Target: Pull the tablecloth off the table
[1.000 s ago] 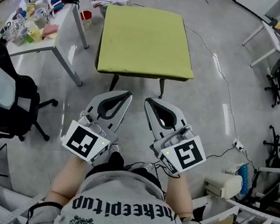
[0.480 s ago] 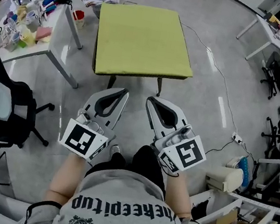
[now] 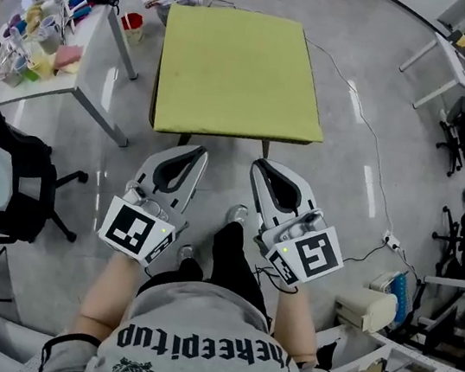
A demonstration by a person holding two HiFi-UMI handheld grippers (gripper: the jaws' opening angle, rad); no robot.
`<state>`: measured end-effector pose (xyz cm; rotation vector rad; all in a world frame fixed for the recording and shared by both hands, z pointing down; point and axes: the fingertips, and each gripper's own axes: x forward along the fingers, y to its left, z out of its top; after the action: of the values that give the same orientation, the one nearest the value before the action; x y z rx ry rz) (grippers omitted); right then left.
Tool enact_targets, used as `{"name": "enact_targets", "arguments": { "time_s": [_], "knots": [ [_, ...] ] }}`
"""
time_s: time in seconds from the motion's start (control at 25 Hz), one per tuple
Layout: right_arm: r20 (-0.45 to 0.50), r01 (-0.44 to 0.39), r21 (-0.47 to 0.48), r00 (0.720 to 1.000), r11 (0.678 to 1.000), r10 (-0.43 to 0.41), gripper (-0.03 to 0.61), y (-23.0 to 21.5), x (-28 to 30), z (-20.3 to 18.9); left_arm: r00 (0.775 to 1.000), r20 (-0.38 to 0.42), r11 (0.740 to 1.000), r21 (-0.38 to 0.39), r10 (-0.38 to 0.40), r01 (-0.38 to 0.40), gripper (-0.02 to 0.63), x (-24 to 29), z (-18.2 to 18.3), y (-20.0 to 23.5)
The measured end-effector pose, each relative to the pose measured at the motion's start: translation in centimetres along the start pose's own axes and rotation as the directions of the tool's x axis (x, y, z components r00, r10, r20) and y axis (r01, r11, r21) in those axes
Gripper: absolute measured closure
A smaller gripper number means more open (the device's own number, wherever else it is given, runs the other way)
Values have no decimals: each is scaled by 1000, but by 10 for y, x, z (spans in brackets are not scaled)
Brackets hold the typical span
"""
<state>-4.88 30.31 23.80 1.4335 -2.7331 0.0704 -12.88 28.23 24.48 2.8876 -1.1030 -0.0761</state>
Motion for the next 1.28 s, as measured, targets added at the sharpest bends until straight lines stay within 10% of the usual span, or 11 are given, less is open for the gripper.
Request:
{"name": "enact_targets", "arguments": {
  "time_s": [0.76,1.28],
  "knots": [
    [-52,-38,23,998,999,39,509,-157,56,-17,982,-26,982,-16,189,-190,601,113,-25,69],
    [-90,-39,70,995,997,46,488,-249,69,-53,929,-59,931,44,365,-363,603,152,-70,110]
  ]
}}
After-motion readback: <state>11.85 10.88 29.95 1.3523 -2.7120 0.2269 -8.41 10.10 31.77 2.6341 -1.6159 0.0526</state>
